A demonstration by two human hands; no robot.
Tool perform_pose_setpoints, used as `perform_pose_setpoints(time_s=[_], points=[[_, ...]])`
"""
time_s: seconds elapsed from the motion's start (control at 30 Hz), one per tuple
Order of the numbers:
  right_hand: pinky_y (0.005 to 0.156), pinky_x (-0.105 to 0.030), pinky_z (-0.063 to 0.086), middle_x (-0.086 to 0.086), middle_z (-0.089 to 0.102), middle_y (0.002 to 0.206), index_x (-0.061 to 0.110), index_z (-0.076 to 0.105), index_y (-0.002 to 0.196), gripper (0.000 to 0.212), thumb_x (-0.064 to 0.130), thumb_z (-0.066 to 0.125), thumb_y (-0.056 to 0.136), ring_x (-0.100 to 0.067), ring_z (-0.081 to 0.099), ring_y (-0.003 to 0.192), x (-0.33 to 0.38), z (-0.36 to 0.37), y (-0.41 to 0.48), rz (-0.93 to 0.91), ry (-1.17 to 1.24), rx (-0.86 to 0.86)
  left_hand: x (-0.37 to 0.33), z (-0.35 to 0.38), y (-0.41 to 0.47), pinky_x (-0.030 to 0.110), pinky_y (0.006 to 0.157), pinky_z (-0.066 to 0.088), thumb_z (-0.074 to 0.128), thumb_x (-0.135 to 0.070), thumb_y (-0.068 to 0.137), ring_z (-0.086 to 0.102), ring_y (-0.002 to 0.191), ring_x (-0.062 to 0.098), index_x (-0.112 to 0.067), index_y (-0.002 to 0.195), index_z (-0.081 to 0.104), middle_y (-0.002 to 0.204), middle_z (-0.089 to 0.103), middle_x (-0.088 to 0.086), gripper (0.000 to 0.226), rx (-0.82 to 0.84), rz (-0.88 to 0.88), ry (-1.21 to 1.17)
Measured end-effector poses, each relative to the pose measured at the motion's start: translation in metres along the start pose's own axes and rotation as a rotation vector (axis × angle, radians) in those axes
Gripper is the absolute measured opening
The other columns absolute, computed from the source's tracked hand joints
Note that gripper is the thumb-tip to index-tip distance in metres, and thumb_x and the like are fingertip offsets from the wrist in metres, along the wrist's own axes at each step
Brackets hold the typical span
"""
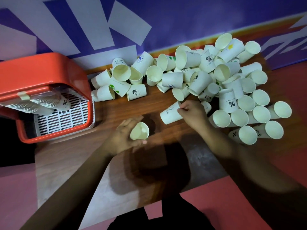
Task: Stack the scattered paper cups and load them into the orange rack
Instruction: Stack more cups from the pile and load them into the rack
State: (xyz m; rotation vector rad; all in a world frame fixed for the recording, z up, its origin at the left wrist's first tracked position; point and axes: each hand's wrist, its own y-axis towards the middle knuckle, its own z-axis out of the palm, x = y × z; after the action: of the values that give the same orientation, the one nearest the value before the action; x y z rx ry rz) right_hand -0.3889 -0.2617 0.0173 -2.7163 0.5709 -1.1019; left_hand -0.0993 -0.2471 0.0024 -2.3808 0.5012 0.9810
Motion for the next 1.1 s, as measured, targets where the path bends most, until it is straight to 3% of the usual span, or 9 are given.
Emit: perform_pose_setpoints(time_s=[0.1, 0.27, 0.43, 0.57, 0.77, 0.87, 0.93, 1.0, 1.1], points=[[0.069, -0.013, 0.039, 0.008, 0.06, 0.087, 0.015, 0.068, 0.083, 0.007, 0.019, 0.073, 0.082, -0.003, 0.055, 0.079, 0.023, -0.008, -0.022, -0.093, 0.165, 0.024, 0.006, -0.022, 0.007, 0.028, 0.114, 0.027, 0.07, -0.049, 0.088, 0.028, 0.138, 0.003, -0.028, 0.144, 0.046, 0.142, 0.038, -0.012, 0.064, -0.201, -0.078, 0.014], [0.092, -0.009, 0.036, 0.002, 0.051, 0.121, 0.026, 0.065, 0.068, 0.019, 0.017, 0.081, 0.073, 0.008, 0.05, 0.108, 0.064, -0.001, -0.048, -0.308, 0.269, 0.036, 0.026, -0.071, 0.039, 0.045, 0.108, 0.039, 0.078, -0.015, 0.082, 0.046, 0.125, 0.038, -0.003, 0.13, 0.053, 0.129, 0.049, 0.021, 0.055, -0.518, -0.089, 0.203], [0.092, -0.002, 0.028, 0.0, 0.045, 0.138, 0.017, 0.064, 0.071, 0.015, 0.015, 0.078, 0.077, -0.006, 0.048, 0.122, 0.085, 0.02, -0.07, -0.433, 0.136, 0.237, 0.046, -0.092, 0.068, 0.048, 0.11, 0.037, 0.08, -0.021, 0.078, 0.04, 0.133, 0.04, -0.006, 0.147, 0.037, 0.147, 0.038, 0.021, 0.083, -0.358, -0.242, 0.295], [0.103, -0.026, 0.038, -0.006, 0.043, 0.142, 0.013, 0.069, 0.084, 0.008, 0.017, 0.075, 0.08, -0.022, 0.044, 0.129, 0.077, 0.046, -0.076, -0.554, 0.004, 0.27, 0.065, -0.087, 0.076, 0.048, 0.116, 0.032, 0.077, -0.013, 0.076, 0.029, 0.143, 0.041, -0.004, 0.154, 0.024, 0.155, 0.028, 0.025, 0.095, -0.221, -0.325, 0.348], [0.102, -0.043, 0.041, -0.004, 0.048, 0.137, 0.017, 0.053, 0.13, 0.066, 0.024, 0.082, 0.071, -0.028, 0.049, 0.121, 0.06, 0.082, -0.077, -0.642, -0.273, 0.299, 0.079, -0.069, 0.072, 0.054, 0.101, 0.043, 0.073, -0.002, 0.071, 0.042, 0.124, 0.048, -0.002, 0.146, 0.034, 0.136, 0.04, 0.031, 0.085, -0.254, -0.249, 0.485], [0.108, -0.041, 0.036, -0.002, 0.044, 0.143, 0.019, 0.044, 0.141, 0.078, 0.038, 0.079, 0.074, -0.024, 0.042, 0.129, 0.054, 0.087, -0.074, -0.66, -0.305, 0.324, 0.082, -0.07, 0.073, 0.053, 0.098, 0.041, 0.071, -0.001, 0.069, 0.041, 0.117, 0.046, -0.002, 0.136, 0.04, 0.128, 0.039, 0.028, 0.074, -0.294, -0.253, 0.521], [0.109, -0.038, 0.035, -0.004, 0.043, 0.143, 0.018, 0.045, 0.14, 0.069, 0.045, 0.069, 0.081, -0.024, 0.041, 0.131, 0.053, 0.081, -0.067, -0.602, -0.207, 0.273, 0.083, -0.075, 0.077, 0.053, 0.1, 0.04, 0.074, -0.003, 0.067, 0.04, 0.119, 0.047, 0.0, 0.133, 0.041, 0.132, 0.037, 0.028, 0.074, -0.288, -0.275, 0.534], [0.105, -0.041, 0.041, -0.01, 0.049, 0.133, 0.011, 0.053, 0.131, 0.051, 0.04, 0.059, 0.089, -0.029, 0.049, 0.123, 0.046, 0.068, -0.053, -0.516, -0.134, 0.08, 0.087, -0.078, 0.082, 0.054, 0.104, 0.041, 0.077, -0.002, 0.065, 0.04, 0.126, 0.047, 0.001, 0.135, 0.041, 0.14, 0.034, 0.028, 0.079, -0.261, -0.266, 0.521], [0.099, -0.048, 0.044, -0.018, 0.052, 0.124, 0.004, 0.056, 0.122, 0.041, 0.02, 0.058, 0.084, -0.037, 0.051, 0.115, 0.015, 0.04, -0.022, -0.383, -0.33, -0.152, 0.093, -0.075, 0.085, 0.055, 0.106, 0.04, 0.073, 0.003, 0.067, 0.039, 0.133, 0.046, 0.001, 0.139, 0.038, 0.147, 0.036, 0.027, 0.08, -0.262, -0.221, 0.509]])
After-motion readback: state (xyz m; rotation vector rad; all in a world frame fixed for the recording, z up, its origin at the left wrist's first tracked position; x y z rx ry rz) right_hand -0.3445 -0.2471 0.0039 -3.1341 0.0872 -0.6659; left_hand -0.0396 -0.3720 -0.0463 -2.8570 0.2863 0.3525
